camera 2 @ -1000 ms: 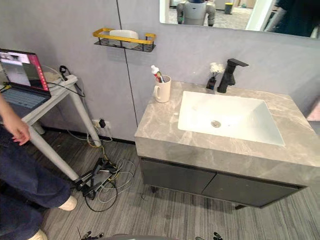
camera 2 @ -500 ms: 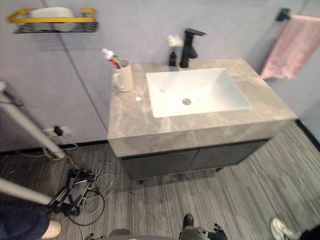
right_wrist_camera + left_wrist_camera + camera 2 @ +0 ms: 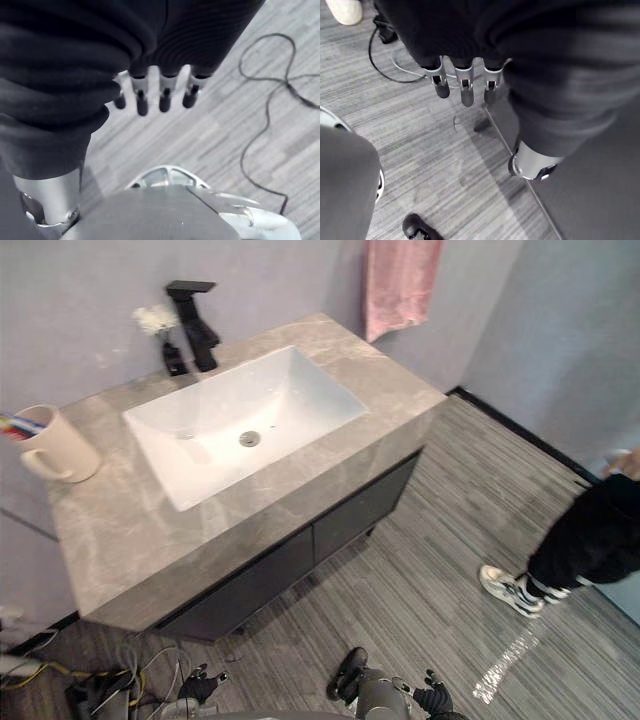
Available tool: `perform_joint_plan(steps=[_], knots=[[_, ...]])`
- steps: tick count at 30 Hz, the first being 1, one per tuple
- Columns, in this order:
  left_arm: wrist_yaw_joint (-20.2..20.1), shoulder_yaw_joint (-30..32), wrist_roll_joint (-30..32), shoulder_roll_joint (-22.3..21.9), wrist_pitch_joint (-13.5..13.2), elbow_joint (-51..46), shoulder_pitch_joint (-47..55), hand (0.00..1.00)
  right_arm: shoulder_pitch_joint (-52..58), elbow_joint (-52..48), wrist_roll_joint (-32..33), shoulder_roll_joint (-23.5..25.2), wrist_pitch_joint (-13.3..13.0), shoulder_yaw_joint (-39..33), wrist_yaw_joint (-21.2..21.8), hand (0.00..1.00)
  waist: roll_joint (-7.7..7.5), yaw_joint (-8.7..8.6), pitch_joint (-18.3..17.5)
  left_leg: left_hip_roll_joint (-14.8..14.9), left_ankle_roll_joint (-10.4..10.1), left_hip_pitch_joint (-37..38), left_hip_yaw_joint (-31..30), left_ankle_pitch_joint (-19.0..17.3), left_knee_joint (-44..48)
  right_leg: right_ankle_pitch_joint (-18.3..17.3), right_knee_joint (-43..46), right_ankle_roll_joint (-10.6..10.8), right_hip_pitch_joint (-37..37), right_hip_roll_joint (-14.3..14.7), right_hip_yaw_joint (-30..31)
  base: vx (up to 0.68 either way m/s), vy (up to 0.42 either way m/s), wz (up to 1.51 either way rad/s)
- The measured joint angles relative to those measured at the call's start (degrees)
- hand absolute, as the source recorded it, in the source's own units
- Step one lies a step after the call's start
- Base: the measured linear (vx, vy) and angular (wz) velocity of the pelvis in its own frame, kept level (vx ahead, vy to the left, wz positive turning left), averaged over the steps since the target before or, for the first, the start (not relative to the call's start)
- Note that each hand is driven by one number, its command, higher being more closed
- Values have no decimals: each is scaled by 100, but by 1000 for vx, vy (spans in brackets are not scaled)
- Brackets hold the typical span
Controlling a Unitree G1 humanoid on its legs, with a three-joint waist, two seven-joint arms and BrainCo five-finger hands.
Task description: Organize washtable
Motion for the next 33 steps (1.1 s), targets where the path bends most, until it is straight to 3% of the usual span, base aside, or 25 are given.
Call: perform_joint_plan(steps=[4, 6, 7, 8, 9, 10, 11, 12, 13, 14, 15, 16, 19, 20, 21, 22, 23, 24, 25, 27, 28, 29, 30, 31, 33], knots=[[-14, -47, 2, -1, 0, 0, 37, 0, 45, -123, 153, 21, 4, 76, 52, 0, -8, -67, -1, 571, 169, 86, 230, 238, 1365, -270, -10, -55, 210, 387, 500, 108, -43, -91], [-15, -96, 1, 17, -2, -6, 43, 0, 124, -311, 194, 4, -4, 290, 66, 0, 13, -61, -3, 1133, 490, -8, 218, 945, 2579, -386, -97, -65, 512, 539, 703, 202, -60, -101], [-11, -129, 2, 26, -1, -5, 56, 0, 137, -396, 195, -45, -6, 385, 85, 0, 7, -66, 17, 1487, 662, -178, 128, 1023, 3380, -407, -118, -102, 599, 708, 1003, 147, -28, -105], [-16, -93, 0, 12, -8, -10, 58, 0, 133, -471, 202, -84, -5, 491, 89, 0, 56, -69, 4, 1598, 881, -567, -204, 682, 4009, -437, -116, -177, 640, 850, 1279, 126, -19, -108], [-17, -43, -4, 11, -18, -32, 52, 0, 114, -495, 208, -90, -5, 536, 94, 0, 61, -63, 0, 1548, 827, -756, -436, 555, 4142, -440, -120, -183, 660, 881, 1381, 104, 20, -124], [-14, 52, -32, 20, -60, -127, 48, 0, 39, -509, 230, -93, -7, 662, 116, 0, -46, -51, 72, 1180, 535, -1259, -1202, 256, 4153, -428, -163, -201, 774, 963, 1737, 79, 33, -113], [-13, 114, -62, 27, -82, -178, 49, 0, 10, -509, 248, -101, -8, 721, 125, 0, -47, -19, 97, 978, 439, -1421, -1545, 147, 4027, -421, -182, -206, 857, 1006, 1929, 114, 87, -185], [-8, 200, -64, 51, -118, -233, 63, 0, -10, -506, 257, -137, -21, 812, 185, 0, -85, 80, 132, 570, 316, -1706, -2293, 1, 3517, -374, -213, -99, 1027, 1138, 2439, 84, 96, -163], [-3, 210, -65, 60, -120, -237, 74, 0, -14, -506, 257, -158, -30, 849, 225, 0, -94, 102, 146, 437, 268, -1784, -2551, -30, 3252, -381, -205, -76, 1045, 1171, 2613, 83, 131, -224], [1, 214, -59, 90, -122, -236, 99, 0, -93, -505, 250, -243, -65, 997, 268, 0, -36, 114, 173, 100, 247, -2017, -3412, -35, 2419, -415, -207, -21, 1112, 1291, 3122, 60, 132, -167], [4, 219, -53, 99, -120, -232, 118, 0, -107, -504, 243, -276, -82, 1046, 290, 0, -32, 120, 174, -46, 224, -2087, -3794, -23, 2070, -417, -208, -22, 1110, 1330, 3325, 77, 166, -214], [12, 257, -50, 108, -120, -228, 204, 0, -147, -500, 227, -347, -104, 1189, 355, 0, -12, 130, 182, -344, 149, -2176, -4751, 19, 1402, -407, -195, -3, 1057, 1431, 3802, 69, 151, -190], [28, 391, -46, 48, -110, -107, 432, 0, -325, -482, 44, -518, -138, 1541, 492, 0, 56, 156, 191, -645, -185, -2240, -6535, 153, 591, -349, 3, 124, 799, 1703, 4879, 89, 178, -216], [54, 472, -42, -1, -111, -7, 466, 0, -343, -485, -71, -573, -156, 1584, 503, 0, 148, 129, 195, -572, -247, -2245, -6696, 191, 509, -367, 184, 298, 663, 1860, 5259, 124, 317, -220], [75, 478, -39, 2, -107, 51, 461, 0, -339, -479, -104, -586, -156, 1603, 512, 0, 125, 138, 209, -511, -405, -2246, -6581, 179, 567, -397, 275, 359, 605, 1926, 5480, 100, 350, -196], [80, 494, -10, 49, -105, 106, 440, 0, -280, -507, -225, -548, -161, 1643, 543, 0, 73, 115, 156, -485, -347, -2211, -6093, 85, 634, -471, 340, 495, 550, 1945, 5969, 121, 450, -214], [-191, 440, 74, 111, -135, 101, 434, 0, -297, -588, -355, -545, -218, 1719, 604, 0, -5, 127, 106, -425, -163, -2265, -5433, -22, 649, -457, 250, 689, 393, 1951, 6508, 107, 393, -200], [-238, 437, 76, 129, -145, 97, 433, 0, -318, -593, -391, -546, -231, 1764, 605, 0, -34, 136, 101, -416, -128, -2273, -5300, -42, 656, -431, 224, 731, 355, 1951, 6635, 62, 375, -222], [-264, 438, 65, 158, -176, 34, 445, 0, -403, -602, -562, -535, -246, 1900, 606, 0, -81, 156, 83, -335, -9, -2317, -4755, -145, 727, -266, 109, 945, 243, 1958, 7043, -1, 331, -205], [-97, 459, 38, 259, -162, 98, 361, 0, -515, -604, -760, -491, -255, 2019, 606, 0, -134, 76, 83, -217, 158, -2342, -4006, -258, 946, 81, -80, 1019, 31, 1928, 7237, -56, 271, -218], [-7, 466, -3, 355, -150, 115, 227, 0, -550, -598, -781, -460, -274, 2046, 605, 0, -192, 94, 64, -186, 178, -2329, -3476, -267, 1008, 235, -140, 747, -192, 1728, 6596, -104, 182, -201], [13, 470, -10, 378, -154, 107, 52, 0, -577, -511, -825, -447, -308, 2031, 606, 0, -174, 102, 77, -182, 216, -2237, -2986, -248, 936, 296, -124, 300, -343, 1419, 5299, -91, 154, -194], [13, 481, -11, 385, -154, 109, -18, 0, -610, -456, -883, -453, -329, 2012, 603, 0, -161, 109, 92, -204, 265, -2135, -2744, -220, 849, 273, -108, 134, -305, 1218, 4524, -7, 120, -180], [13, 486, 2, 400, -160, 105, -109, 0, -697, -416, -1008, -502, -341, 1990, 599, 0, -171, 99, 160, -271, 327, -1768, -2258, -210, 668, 255, -105, 105, -138, 943, 3410, 27, 68, -143], [12, 528, 21, 373, -143, 123, -160, 0, -688, -362, -1154, -560, -366, 1874, 587, 0, 0, -37, 200, -383, 547, -1400, -1653, -204, 337, 461, -457, 29, 115, 877, 2776, 20, 70, -160]])
